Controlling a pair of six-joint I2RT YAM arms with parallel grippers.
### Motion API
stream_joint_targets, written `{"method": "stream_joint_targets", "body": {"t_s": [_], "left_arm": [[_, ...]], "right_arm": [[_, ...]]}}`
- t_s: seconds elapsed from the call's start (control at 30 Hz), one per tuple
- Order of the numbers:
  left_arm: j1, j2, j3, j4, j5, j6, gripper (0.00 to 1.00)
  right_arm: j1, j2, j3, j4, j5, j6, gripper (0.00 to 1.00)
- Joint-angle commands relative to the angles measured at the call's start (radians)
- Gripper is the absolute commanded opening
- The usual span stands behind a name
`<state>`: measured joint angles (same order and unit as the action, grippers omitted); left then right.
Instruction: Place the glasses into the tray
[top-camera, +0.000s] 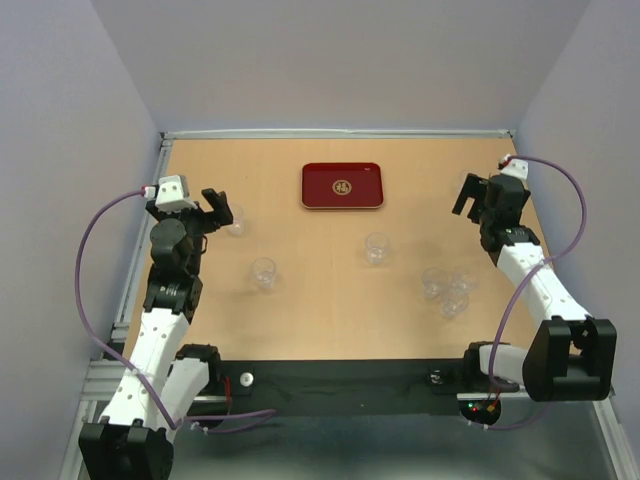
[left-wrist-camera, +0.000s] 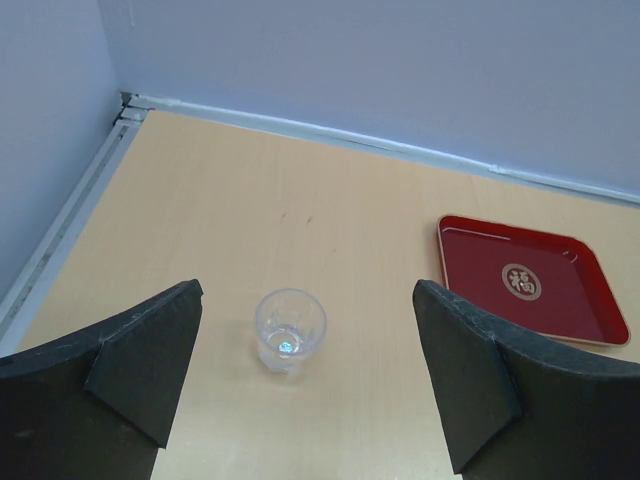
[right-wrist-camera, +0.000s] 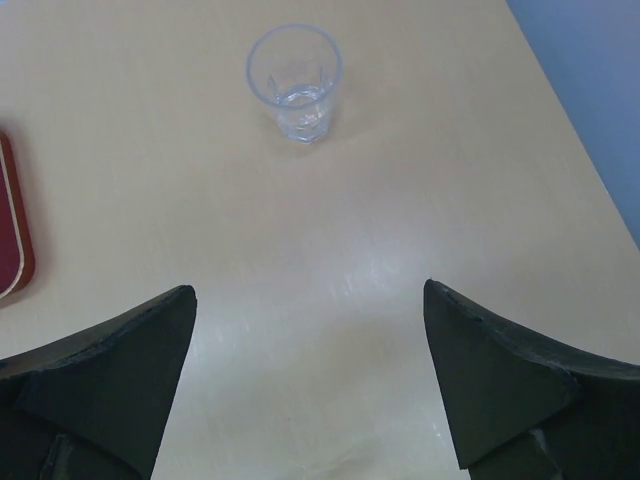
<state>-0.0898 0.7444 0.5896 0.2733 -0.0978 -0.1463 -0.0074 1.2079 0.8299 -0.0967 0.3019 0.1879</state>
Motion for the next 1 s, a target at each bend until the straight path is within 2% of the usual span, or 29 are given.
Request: {"method": "stream_joint_targets", "body": {"t_s": [0.0,0.13,0.17,0.2,0.37,0.5,0.63,0.67,0.83,0.97], "left_arm": [[0.001,-0.019,0.050,0.052,0.009,0.010,0.99],[0.001,-0.011,0.059,0.034,0.010,0.004,0.99],[0.001,-0.010,0.061,0.027,0.010,-0.001,0.99],[0.001,-0.007,0.062,0.026,0.012,-0.002,0.99],[0.002,0.004,0.081,-0.029,0.030,-0.055,0.99],[0.027,0.030,0.104,-0.094,0.039,-0.120,0.99],[0.113,0.091,0.101,-0.115,0.093,-0.217,0.98],[0.157,0.110,0.101,-0.115,0.159,-0.264,0.97],[0.211,0.321,0.176,-0.177,0.303,-0.377,0.88],[0.213,0.487,0.266,-0.269,0.316,-0.389,0.74]], "right_arm": [[-0.002,-0.036,0.077,0.048,-0.039,-0.014,1.00],[-0.002,-0.050,0.080,0.049,-0.268,-0.197,1.00],[-0.002,-0.053,0.068,0.049,-0.411,-0.258,1.00],[-0.002,-0.053,0.057,0.048,-0.461,-0.307,1.00],[0.000,-0.061,0.011,0.020,-0.511,-0.403,1.00],[-0.002,-0.060,0.037,-0.081,-0.573,-0.447,1.00],[0.000,-0.100,0.009,-0.089,-0.702,-0.450,1.00],[0.000,-0.106,0.000,-0.089,-0.714,-0.453,1.00],[0.000,-0.125,-0.006,-0.092,-0.718,-0.458,1.00],[0.000,-0.149,-0.008,-0.094,-0.722,-0.461,1.00]]}}
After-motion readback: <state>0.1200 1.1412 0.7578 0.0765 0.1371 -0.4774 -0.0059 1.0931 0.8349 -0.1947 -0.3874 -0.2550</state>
